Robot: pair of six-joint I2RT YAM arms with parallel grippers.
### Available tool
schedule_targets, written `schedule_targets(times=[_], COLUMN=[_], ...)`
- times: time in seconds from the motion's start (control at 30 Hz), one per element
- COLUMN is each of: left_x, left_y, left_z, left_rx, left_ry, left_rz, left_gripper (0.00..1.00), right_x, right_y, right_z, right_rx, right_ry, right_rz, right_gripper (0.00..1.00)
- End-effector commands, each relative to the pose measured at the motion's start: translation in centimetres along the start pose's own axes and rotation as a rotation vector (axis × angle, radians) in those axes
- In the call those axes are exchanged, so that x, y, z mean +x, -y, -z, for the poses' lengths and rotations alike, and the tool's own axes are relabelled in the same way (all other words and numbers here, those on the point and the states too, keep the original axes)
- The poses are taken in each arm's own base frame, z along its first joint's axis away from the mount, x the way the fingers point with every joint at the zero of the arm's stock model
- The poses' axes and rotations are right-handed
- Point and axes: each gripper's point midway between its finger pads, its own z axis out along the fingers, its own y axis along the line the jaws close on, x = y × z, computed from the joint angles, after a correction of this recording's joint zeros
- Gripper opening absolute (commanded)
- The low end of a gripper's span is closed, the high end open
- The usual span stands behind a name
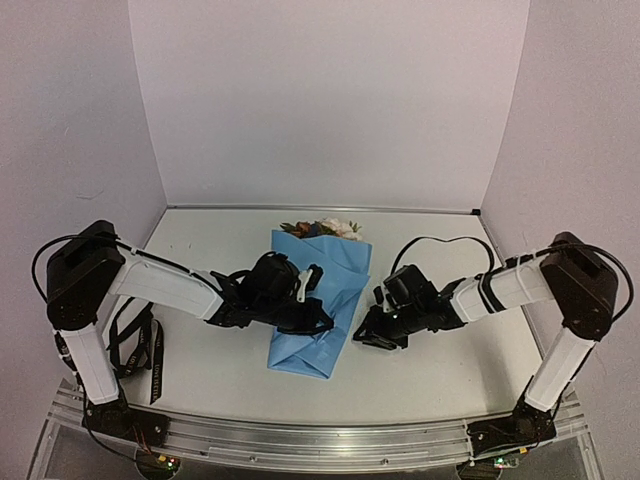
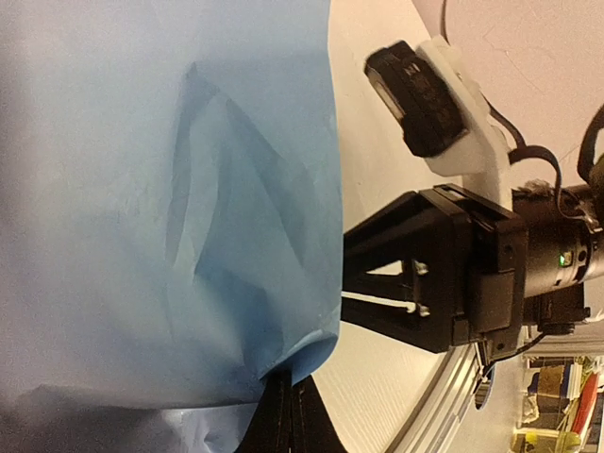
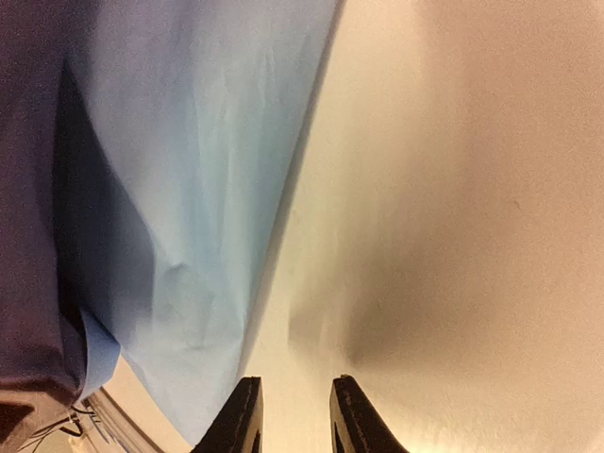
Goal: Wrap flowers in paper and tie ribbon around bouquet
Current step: Fold the 2/3-folded wrapping paper at the center of the board.
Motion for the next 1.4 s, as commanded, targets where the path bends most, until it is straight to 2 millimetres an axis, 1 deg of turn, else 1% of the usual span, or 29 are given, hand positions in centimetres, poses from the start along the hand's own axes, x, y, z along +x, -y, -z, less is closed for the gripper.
schedule_targets(times=[0.0, 0.07, 0.1, 0.17, 0.23, 0.3, 0.4, 0.5, 0.57, 0.63, 0.7, 0.83, 0.87, 0.9, 0.97, 1.0, 1.07, 1.13, 1.23, 1.3, 1.37], left_x=[-1.6, -1.5, -1.5, -1.4, -1.4, -1.3, -1.3, -1.4, -1.5, -1.7, -1.8, -2.0, -2.1, -2.3, -3.4, -3.8, -4.7, -5.4, -6.2, -6.5, -7.4], left_y=[1.4, 1.3, 1.2, 1.3, 1.4, 1.3, 1.4, 1.5, 1.6, 1.7, 1.9, 2.0, 2.0, 2.1, 2.1, 1.7, 0.6, -1.0, -4.5, -6.8, -8.4], left_z=[-0.5, -0.6, -0.7, -0.7, -0.8, -0.8, -0.9, -1.0, -1.0, -1.0, -0.8, -0.1, 0.3, 0.8, 2.5, 3.4, 5.1, 6.4, 8.5, 9.6, 10.4], left_rx=[0.023, 0.019, 0.016, 0.016, 0.019, 0.020, 0.024, 0.021, 0.022, 0.022, 0.018, 0.002, -0.007, -0.015, -0.029, -0.043, -0.062, -0.079, -0.131, -0.164, -0.157], left_ry=[0.019, 0.013, 0.011, 0.007, 0.001, -0.003, -0.004, -0.008, -0.007, -0.007, -0.003, -0.009, -0.007, 0.002, 0.040, 0.054, 0.076, 0.084, 0.114, 0.123, 0.141], left_rz=[0.006, 0.008, 0.008, 0.006, 0.003, 0.000, -0.007, -0.016, -0.022, -0.029, -0.041, -0.057, -0.059, -0.060, -0.054, -0.041, -0.002, 0.049, 0.143, 0.196, 0.228], left_gripper=[0.00, 0.00, 0.00, 0.00, 0.00, 0.00, 0.00, 0.00, 0.00, 0.00, 0.00, 0.01, 0.06, 0.14, 0.30, 0.37, 0.40, 0.41, 0.41, 0.40, 0.40], right_x=[-0.9, -1.7, -2.2, -3.6, -5.1, -6.5, -8.0, -9.0, -9.5, -9.8, -10.1, -10.9, -11.2, -11.5, -11.7, -11.8, -11.9, -12.2, -12.4, -12.5, -12.4], right_y=[-1.3, -1.9, -2.1, -2.8, -3.4, -4.3, -4.8, -4.8, -5.0, -5.0, -5.0, -5.3, -5.6, -5.9, -5.8, -5.6, -5.1, -4.9, -4.7, -4.2, -3.8], right_z=[3.6, 5.0, 5.4, 6.0, 6.2, 5.9, 4.7, 3.6, 3.2, 2.5, 1.9, 1.3, 1.2, 1.2, 1.2, 1.3, 1.7, 1.8, 2.2, 2.4, 2.5], right_rx=[-0.052, -0.068, -0.073, -0.087, -0.103, -0.117, -0.111, -0.108, -0.108, -0.105, -0.105, -0.114, -0.121, -0.128, -0.116, -0.101, -0.075, -0.066, -0.043, -0.027, -0.010], right_ry=[0.093, 0.135, 0.150, 0.179, 0.199, 0.207, 0.206, 0.201, 0.204, 0.194, 0.186, 0.181, 0.181, 0.180, 0.174, 0.175, 0.170, 0.163, 0.150, 0.148, 0.142], right_rz=[0.006, 0.005, -0.003, -0.032, -0.064, -0.084, -0.118, -0.151, -0.158, -0.174, -0.185, -0.198, -0.194, -0.188, -0.159, -0.140, -0.105, -0.075, -0.036, -0.031, -0.024], right_gripper=[0.35, 0.43, 0.46, 0.52, 0.56, 0.57, 0.58, 0.58, 0.56, 0.50, 0.40, 0.10, 0.04, 0.00, 0.00, 0.00, 0.00, 0.00, 0.00, 0.00, 0.00])
